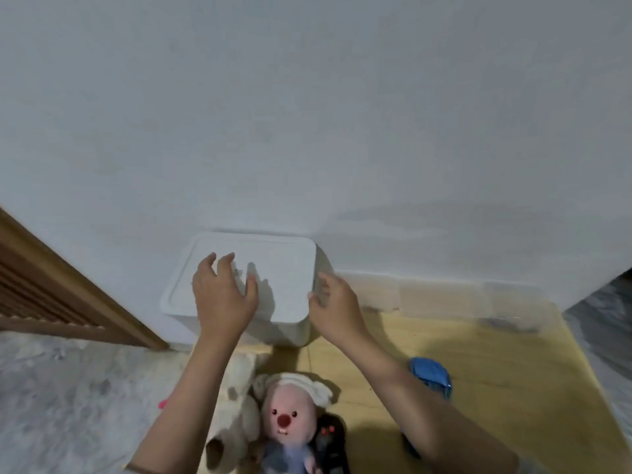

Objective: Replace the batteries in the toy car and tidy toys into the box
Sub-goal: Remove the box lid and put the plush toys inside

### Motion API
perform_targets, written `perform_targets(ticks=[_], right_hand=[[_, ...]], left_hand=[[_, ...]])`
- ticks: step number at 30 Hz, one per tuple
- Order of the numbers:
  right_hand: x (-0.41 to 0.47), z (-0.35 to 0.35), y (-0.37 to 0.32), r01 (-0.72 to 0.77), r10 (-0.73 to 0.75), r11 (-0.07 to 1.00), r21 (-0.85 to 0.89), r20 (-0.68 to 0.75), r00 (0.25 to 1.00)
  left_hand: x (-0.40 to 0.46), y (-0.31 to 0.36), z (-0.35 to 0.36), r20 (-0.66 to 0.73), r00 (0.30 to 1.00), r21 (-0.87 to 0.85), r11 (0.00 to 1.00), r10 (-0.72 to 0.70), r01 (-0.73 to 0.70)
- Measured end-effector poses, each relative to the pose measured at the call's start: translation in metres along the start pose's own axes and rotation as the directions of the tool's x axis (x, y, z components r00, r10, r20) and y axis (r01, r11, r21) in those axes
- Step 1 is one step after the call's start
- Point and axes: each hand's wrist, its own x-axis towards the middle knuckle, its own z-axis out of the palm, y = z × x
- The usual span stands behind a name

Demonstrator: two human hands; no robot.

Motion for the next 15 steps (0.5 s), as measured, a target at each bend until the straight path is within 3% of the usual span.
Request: perform_targets(ticks=[3, 7, 9, 15], right_hand=[[-0.002, 0.033, -0.023, -0.127, 0.125, 0.991, -0.047, -0.043, 0.991], [-0.003, 0.055, -0.043, -0.22, 0.21, 0.971, -0.098, -0.097, 0.973], [-0.003, 0.057, -0.048, -0.259, 0.248, 0.961, -0.099, -0.11, 0.962], [-0.006, 0.055, -0.061, -0.29, 0.277, 0.953, -0.084, -0.135, 0.951]], left_hand=[[0.025, -0.041, -0.023, 0.097, 0.975, 0.133, 0.974, -0.199, 0.185], [0.051, -0.074, -0.03, 0.339, 0.848, 0.131, 0.913, -0.408, 0.387], [0.057, -0.081, -0.03, 0.399, 0.837, 0.086, 0.924, -0.374, 0.372], [0.055, -0.089, -0.032, 0.331, 0.901, 0.032, 0.957, -0.281, 0.287]])
